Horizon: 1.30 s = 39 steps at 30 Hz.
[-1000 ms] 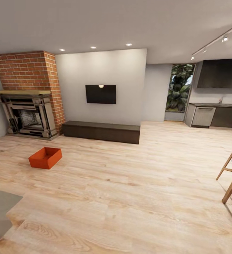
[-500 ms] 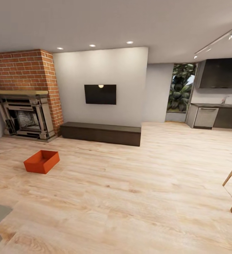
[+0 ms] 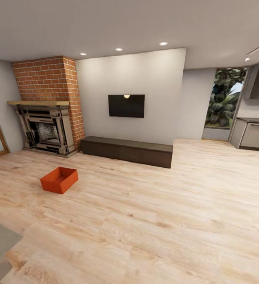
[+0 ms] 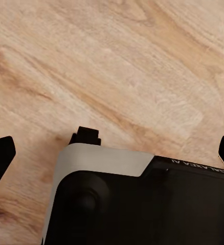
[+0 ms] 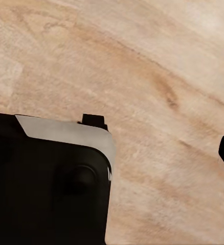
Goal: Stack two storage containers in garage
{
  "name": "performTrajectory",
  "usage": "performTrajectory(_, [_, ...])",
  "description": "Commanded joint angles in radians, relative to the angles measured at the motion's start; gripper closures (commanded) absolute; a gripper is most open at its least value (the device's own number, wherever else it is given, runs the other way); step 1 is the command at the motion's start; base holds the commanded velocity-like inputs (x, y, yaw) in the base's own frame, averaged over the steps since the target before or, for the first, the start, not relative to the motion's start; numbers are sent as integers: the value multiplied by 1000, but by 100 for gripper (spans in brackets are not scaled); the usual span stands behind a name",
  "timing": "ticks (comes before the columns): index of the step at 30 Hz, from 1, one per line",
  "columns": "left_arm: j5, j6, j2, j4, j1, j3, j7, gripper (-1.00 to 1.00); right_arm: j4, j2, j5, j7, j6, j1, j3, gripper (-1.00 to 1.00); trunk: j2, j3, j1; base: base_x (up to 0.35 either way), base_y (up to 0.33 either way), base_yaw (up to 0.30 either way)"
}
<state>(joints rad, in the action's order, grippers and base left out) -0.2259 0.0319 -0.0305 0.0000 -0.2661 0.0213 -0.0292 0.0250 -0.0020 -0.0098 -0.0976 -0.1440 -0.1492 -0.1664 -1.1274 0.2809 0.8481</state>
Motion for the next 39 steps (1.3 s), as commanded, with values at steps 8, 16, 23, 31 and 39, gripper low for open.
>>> performTrajectory(8, [-7,3,0,0,-1,2,-3,-100,3,0,-1,-3,-5,-1,-7,-100,-1,1,1,324,0,269])
performTrajectory(16, [-7,3,0,0,-1,2,-3,-100,3,-1,0,-2,-3,-1,-8,-100,-1,1,1,324,0,180])
performTrajectory(23, [-7,3,0,0,-1,1,-3,-100,3,-2,3,-3,-2,-1,-12,-100,-1,1,1,324,0,14])
performTrajectory(31, [-7,3,0,0,-1,1,-3,-100,3,-5,7,-2,-1,-1,-19,-100,-1,1,1,324,0,1])
performTrajectory(39, [-7,3,0,0,-1,2,-3,-100,3,-6,6,4,2,-1,-18,-100,-1,1,1,324,0,0])
